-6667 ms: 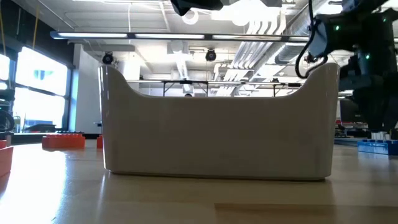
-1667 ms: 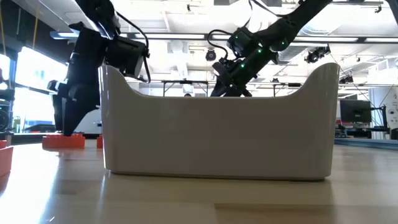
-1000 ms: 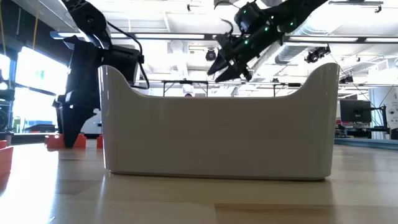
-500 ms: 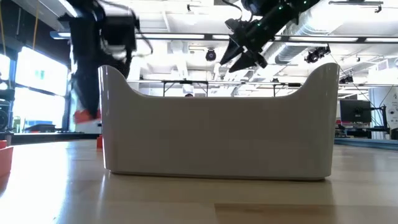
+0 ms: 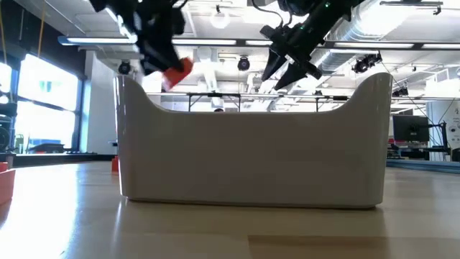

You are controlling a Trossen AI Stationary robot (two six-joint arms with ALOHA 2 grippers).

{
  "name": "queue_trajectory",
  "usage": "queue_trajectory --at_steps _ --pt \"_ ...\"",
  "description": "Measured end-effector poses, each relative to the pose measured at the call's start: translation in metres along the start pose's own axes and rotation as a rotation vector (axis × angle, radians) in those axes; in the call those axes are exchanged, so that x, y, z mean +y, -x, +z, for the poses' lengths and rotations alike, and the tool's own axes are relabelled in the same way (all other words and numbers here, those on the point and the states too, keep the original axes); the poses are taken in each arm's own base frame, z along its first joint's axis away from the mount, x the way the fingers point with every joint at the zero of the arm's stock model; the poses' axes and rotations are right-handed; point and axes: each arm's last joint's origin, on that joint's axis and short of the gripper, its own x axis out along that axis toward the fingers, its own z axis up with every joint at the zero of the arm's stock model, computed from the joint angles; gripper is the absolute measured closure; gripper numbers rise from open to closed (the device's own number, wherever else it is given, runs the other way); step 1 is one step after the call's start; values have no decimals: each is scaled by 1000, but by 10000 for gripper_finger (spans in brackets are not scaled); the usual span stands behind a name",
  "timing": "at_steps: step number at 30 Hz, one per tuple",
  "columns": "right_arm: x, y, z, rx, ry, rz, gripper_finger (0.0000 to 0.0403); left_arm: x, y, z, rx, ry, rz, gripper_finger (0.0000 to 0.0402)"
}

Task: Sort & place blocks by color
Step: Put the orange game piece into the green bin, then put the blue game piece into the transparent bin

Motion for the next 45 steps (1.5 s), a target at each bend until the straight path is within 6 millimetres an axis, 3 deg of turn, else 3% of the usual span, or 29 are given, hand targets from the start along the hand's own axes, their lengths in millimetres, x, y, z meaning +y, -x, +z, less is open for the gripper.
queue_trajectory --at_steps 7,12,17,25,33,45 --pt "-7 0 -2 -33 -127 -148 201 -5 -17 20 -166 -141 -138 290" --pt "-19 0 -4 -15 -203 -241 201 -4 -39 26 -206 -210 -146 282" --pt "-29 0 -4 20 -222 -295 201 -1 -65 25 -191 -234 -146 259" --pt "-45 -2 3 34 -225 -316 201 6 -99 17 -126 -220 -132 264" --pt "-83 -3 17 75 -291 -355 201 11 -116 9 -73 -208 -86 245" --pt "-149 -14 28 216 -302 -344 201 12 -115 10 -78 -176 -42 187"
